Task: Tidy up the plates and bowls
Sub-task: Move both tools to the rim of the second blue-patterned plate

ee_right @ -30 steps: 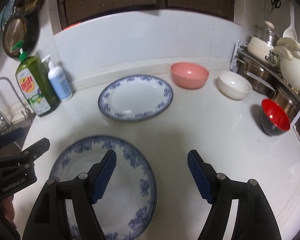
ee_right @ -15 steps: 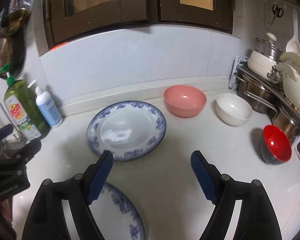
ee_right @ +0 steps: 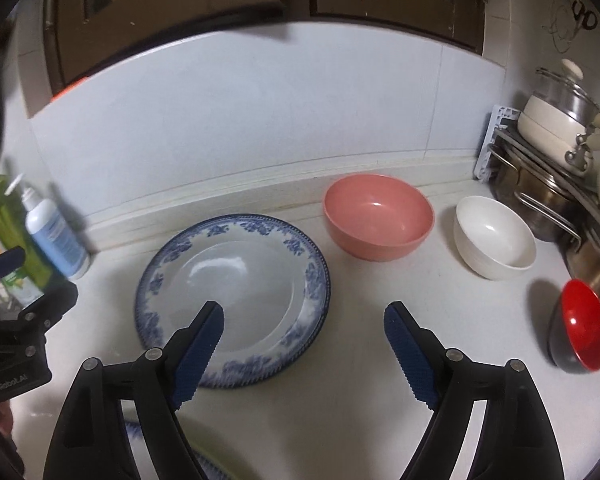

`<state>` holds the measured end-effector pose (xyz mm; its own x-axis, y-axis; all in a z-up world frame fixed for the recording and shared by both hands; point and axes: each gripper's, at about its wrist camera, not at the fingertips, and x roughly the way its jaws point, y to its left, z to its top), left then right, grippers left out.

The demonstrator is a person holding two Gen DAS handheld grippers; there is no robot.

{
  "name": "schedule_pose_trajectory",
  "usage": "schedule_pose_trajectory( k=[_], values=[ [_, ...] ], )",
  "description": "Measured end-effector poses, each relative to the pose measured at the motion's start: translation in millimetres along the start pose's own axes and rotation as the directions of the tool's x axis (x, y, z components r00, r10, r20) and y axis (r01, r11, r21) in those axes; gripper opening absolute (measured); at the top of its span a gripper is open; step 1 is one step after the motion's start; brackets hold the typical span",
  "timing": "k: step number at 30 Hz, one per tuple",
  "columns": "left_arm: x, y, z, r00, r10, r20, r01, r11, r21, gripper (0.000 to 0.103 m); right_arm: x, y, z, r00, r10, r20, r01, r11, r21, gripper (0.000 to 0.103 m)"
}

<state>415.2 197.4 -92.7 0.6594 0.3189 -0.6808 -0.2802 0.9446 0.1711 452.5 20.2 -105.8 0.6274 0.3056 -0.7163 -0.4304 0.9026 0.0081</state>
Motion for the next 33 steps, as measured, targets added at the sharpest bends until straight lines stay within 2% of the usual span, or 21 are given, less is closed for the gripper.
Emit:
schedule_pose_trajectory(
  k=[9, 15, 19, 26, 33],
  values=[
    [64, 2, 7, 0.997, 0.011, -0.079, -0.009, 1.0, 0.018, 0.093, 58, -1, 7, 0.997, -0.021, -0.071, 0.021, 1.0, 0.002, 0.083],
    [96, 4, 6, 0.99, -0.028, -0.142, 0.027, 1.0, -0.01, 0.093, 85, -2, 6, 0.993, -0.013, -0.119, 0.016, 1.0, 0.022, 0.082],
    [112, 2, 3, 0.983, -0.044, -0.177, 0.044, 0.999, -0.005, 0.085, 96, -3, 4, 0.991, -0.019, -0.135, 0.022, 0.999, 0.024, 0.08],
    [130, 1, 1, 0.976, -0.06, -0.209, 0.059, 0.998, -0.014, 0.075, 114, -3, 1, 0.985, -0.01, -0.172, 0.015, 1.0, 0.025, 0.069],
    [144, 1, 1, 0.96, -0.114, -0.254, 0.102, 0.993, -0.061, 0.057, 123, -1, -1, 0.983, -0.006, -0.185, 0.011, 1.0, 0.026, 0.06]
  ],
)
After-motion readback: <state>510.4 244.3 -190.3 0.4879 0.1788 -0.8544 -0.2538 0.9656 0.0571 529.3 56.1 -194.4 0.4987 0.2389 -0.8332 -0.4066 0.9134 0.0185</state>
